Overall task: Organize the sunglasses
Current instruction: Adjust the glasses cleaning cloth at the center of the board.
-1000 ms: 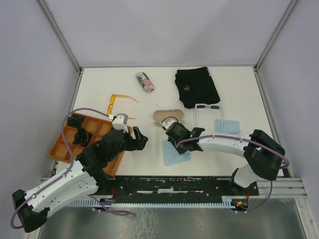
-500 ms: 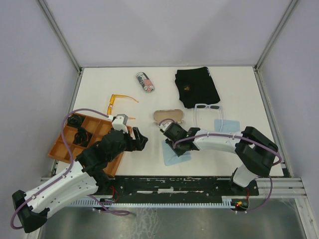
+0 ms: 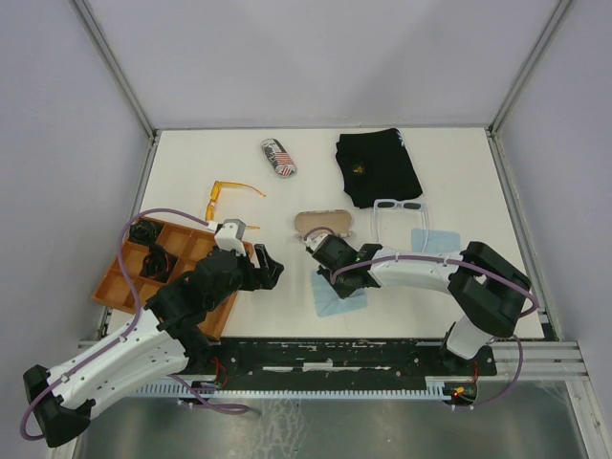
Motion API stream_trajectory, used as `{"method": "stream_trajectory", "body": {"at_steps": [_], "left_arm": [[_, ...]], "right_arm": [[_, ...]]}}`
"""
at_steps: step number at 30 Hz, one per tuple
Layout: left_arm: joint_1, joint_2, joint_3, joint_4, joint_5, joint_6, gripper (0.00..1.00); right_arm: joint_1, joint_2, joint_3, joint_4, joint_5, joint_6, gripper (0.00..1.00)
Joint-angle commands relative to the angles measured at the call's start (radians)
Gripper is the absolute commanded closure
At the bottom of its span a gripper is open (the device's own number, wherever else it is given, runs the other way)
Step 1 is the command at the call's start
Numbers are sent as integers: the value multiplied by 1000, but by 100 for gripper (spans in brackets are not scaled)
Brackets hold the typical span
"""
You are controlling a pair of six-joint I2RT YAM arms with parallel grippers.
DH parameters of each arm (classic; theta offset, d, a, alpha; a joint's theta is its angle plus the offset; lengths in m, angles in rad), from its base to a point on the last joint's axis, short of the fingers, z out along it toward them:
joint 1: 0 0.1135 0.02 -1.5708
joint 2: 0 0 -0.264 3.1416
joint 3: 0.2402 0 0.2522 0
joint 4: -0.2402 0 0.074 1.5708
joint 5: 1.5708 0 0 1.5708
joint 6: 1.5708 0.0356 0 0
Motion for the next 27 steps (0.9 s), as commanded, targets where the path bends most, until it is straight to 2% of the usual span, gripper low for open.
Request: {"method": "stream_trajectory", "body": {"at_steps": [1, 7, 13, 20, 27], "left_arm": [[-2, 2, 8, 41, -2, -28, 9], [-1, 9, 8, 46, -4, -25, 9], [-1, 17, 14, 48, -2, -20, 9], [-2, 10, 12, 46, -2, -19, 9], [-2, 3, 3, 45, 2, -24, 9]], "right_arm": [[-8, -18, 34, -4, 21, 5, 87], [-9, -54, 63, -40, 26, -3, 89], [-12, -52, 84, -56, 19, -12, 82], [-14, -47, 75, -52, 16, -7, 86], [-21, -43, 57, -55, 23, -9, 76]]}}
